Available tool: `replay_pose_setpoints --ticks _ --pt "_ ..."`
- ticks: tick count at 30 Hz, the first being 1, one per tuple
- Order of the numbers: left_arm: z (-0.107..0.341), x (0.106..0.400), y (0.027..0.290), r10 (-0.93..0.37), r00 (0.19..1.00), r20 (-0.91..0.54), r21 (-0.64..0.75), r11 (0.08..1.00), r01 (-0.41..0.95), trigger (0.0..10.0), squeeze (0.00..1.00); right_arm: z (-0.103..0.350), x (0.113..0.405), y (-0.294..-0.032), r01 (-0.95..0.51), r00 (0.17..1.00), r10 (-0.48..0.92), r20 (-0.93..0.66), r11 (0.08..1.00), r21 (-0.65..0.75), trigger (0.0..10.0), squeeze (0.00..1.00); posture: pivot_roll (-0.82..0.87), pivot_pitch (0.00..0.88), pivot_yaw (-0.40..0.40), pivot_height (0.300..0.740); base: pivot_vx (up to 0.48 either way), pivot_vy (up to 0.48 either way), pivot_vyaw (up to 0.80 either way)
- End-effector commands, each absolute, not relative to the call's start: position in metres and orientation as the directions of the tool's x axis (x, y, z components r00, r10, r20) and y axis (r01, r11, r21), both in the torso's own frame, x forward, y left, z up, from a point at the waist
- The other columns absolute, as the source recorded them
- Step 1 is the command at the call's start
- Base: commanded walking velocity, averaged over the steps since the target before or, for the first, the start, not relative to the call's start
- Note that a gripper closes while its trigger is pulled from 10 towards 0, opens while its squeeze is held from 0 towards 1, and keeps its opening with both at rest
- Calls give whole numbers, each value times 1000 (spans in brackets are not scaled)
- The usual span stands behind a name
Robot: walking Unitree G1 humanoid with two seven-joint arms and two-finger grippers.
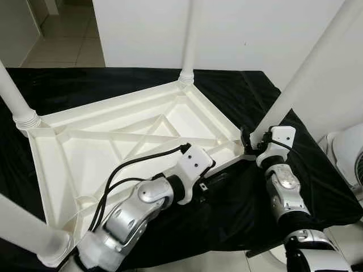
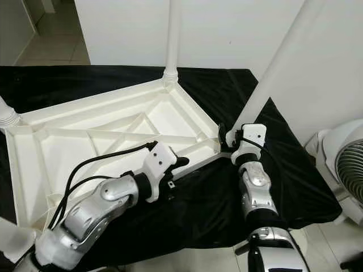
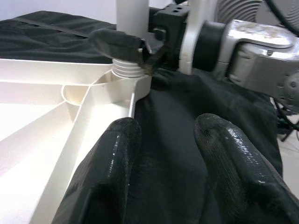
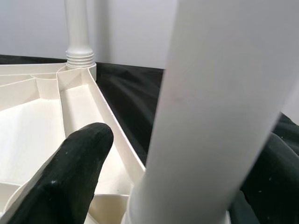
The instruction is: Building children table
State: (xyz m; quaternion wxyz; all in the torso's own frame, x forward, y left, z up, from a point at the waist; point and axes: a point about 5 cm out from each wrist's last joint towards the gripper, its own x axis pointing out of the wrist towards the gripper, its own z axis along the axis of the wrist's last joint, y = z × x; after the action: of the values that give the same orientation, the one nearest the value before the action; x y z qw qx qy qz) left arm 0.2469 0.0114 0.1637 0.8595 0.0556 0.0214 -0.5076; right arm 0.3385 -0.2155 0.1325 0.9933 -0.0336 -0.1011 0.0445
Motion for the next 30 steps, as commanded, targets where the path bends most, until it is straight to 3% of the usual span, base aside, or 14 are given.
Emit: replay_pose_setpoints --ticks 1,8,20,21,24,26,30 --pt "160 250 8 -839 530 -122 76 525 848 10000 0 132 337 -222 -100 977 112 181 992 -74 10000 0 89 41 -47 740 0 0 0" --pt "161 247 -5 -853 505 -129 65 501 863 10000 0 138 341 -234 -209 965 220 142 974 -89 10000 0 88 44 -36 740 0 0 0" --pt "163 247 -4 -857 499 -127 64 495 866 10000 0 144 346 -239 -267 953 281 110 956 -122 10000 0 91 44 -31 740 0 0 0" --pt "163 246 -5 -858 497 -127 63 493 868 10000 0 146 348 -239 -283 949 297 104 950 -132 4980 0 91 44 -30 740 0 0 0" --pt "164 246 -5 -858 497 -127 62 493 868 10000 0 148 349 -239 -295 946 310 99 946 -136 4980 0 91 44 -30 740 0 0 0" --pt "165 247 -5 -858 497 -126 61 494 868 10000 0 151 351 -239 -320 938 335 87 935 -151 0 0 91 43 -29 740 0 0 0" --pt "165 247 -5 -858 498 -126 59 494 867 10000 0 151 351 -239 -334 934 349 75 929 -159 0 0 93 43 -31 740 0 0 0"
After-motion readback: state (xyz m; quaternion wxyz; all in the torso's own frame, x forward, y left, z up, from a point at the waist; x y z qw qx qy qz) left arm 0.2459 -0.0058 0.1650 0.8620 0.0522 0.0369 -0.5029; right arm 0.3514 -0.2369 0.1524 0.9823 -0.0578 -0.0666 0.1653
